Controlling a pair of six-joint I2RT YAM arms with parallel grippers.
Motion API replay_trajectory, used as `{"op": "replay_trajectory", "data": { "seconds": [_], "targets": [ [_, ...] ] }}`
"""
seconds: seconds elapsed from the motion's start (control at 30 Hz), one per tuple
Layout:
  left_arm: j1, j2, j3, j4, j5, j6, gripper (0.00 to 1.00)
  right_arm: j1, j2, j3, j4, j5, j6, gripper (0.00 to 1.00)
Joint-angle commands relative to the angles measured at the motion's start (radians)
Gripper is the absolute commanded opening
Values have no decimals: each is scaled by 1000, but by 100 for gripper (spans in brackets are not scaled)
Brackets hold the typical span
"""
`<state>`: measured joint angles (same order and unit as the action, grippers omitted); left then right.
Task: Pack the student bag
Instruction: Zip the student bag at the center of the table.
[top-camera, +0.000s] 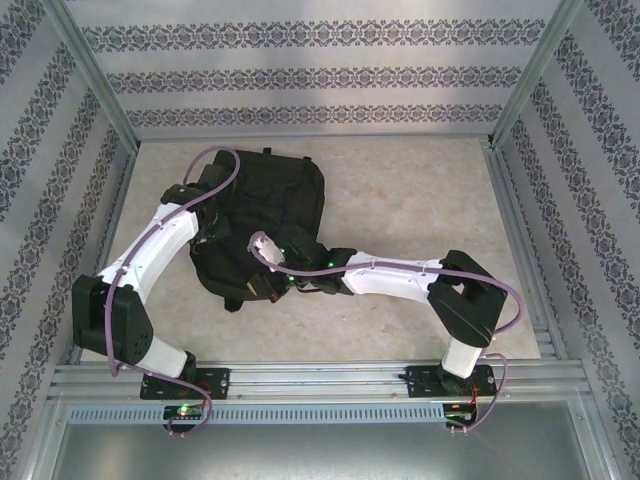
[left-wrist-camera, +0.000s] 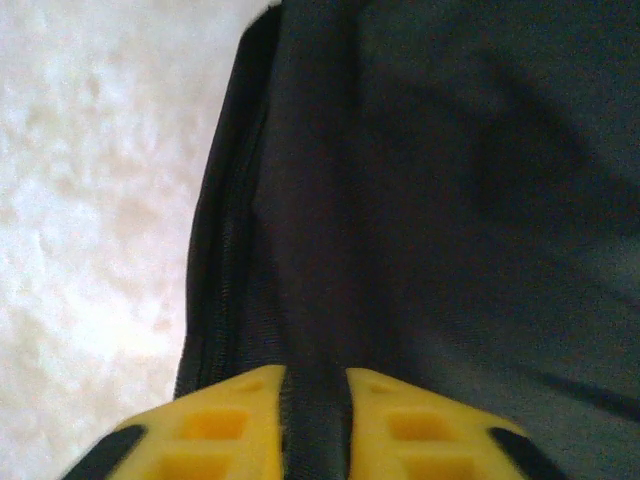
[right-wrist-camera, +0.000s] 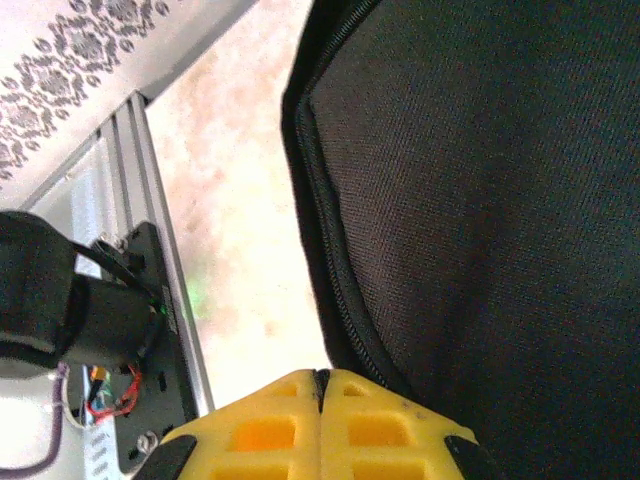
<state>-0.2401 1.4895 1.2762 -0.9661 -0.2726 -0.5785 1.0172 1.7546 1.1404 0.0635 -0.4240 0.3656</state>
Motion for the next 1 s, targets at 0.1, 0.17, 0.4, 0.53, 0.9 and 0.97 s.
{"op": "replay_trajectory", "data": {
  "seconds": [0.1,0.17,0.4,0.53,0.9,0.97],
  "targets": [
    [22,-145,-45,-71,25,-128,42,-43,-33,-29,34,106,106,0],
    [21,-219,-101,-81,96,-193,43,-62,-48,-56,34,135,136,0],
    [20,-420,-298,-40,366,-426,42,-71,-64,-79,41,144,167,0],
    [18,-450,-362,-11,426,-497,41,-71,-64,-77,39,142,177,0],
    [15,-474,-445,-2,442,-546,40,-62,-78,-101,62,156,195,0],
    [13,-471,-460,24,441,-553,41,-61,-81,-113,78,151,205,0]
  ]
}}
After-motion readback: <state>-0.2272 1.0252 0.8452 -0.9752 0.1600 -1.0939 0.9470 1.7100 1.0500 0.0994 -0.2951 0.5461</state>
